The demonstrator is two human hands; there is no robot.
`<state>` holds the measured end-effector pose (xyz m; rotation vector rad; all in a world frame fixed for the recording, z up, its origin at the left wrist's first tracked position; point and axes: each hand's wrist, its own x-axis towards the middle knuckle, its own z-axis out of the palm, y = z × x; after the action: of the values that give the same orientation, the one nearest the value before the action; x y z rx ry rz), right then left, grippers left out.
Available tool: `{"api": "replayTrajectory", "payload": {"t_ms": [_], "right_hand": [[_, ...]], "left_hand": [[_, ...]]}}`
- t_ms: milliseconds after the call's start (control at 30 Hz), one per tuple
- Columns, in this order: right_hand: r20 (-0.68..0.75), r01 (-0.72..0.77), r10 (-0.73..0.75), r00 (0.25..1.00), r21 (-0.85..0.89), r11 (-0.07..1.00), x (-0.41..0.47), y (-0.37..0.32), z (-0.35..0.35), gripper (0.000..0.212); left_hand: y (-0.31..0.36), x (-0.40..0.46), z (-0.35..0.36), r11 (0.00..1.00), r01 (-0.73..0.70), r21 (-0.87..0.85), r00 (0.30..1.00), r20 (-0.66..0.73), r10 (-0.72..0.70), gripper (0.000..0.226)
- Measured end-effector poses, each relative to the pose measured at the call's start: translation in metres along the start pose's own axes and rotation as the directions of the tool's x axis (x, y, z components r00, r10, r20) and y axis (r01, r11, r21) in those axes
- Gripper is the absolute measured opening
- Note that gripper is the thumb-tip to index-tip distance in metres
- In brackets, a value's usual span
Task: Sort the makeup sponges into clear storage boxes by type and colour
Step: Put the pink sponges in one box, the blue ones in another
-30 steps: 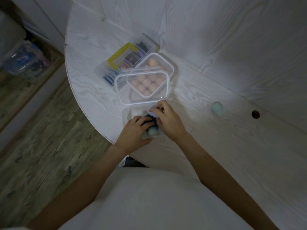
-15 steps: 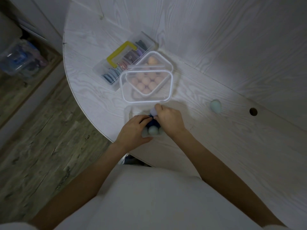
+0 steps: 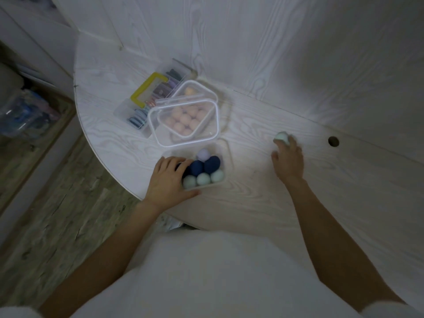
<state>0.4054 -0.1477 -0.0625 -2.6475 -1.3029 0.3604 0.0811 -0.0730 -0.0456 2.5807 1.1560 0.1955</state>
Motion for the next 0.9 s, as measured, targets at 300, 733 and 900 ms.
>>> {"api": "replayTrajectory", "payload": {"t_ms": [300, 733, 900], "right_hand": [[-0.002, 0.421, -0.474, 0.880, 0.465, 0.779, -0.065, -0.122, -0.041, 0.035], [0.369, 0.768, -0.686, 0.627, -0.150, 0.622, -0.054, -0.191, 0.019, 0.023], [0.391, 0.764, -0.668, 0.633, -0.175, 0.621, -0.055, -0.204, 0.010, 0.019]], "left_hand": [[-0.012, -0.017, -0.003, 0.995, 0.070, 0.075, 0.997, -0.023, -0.068, 0.079], [-0.018, -0.015, 0.003, 0.998, 0.060, 0.034, 0.997, 0.053, -0.062, 0.072], [-0.018, -0.016, 0.004, 0.998, 0.059, 0.004, 0.997, 0.054, -0.059, 0.073]]}}
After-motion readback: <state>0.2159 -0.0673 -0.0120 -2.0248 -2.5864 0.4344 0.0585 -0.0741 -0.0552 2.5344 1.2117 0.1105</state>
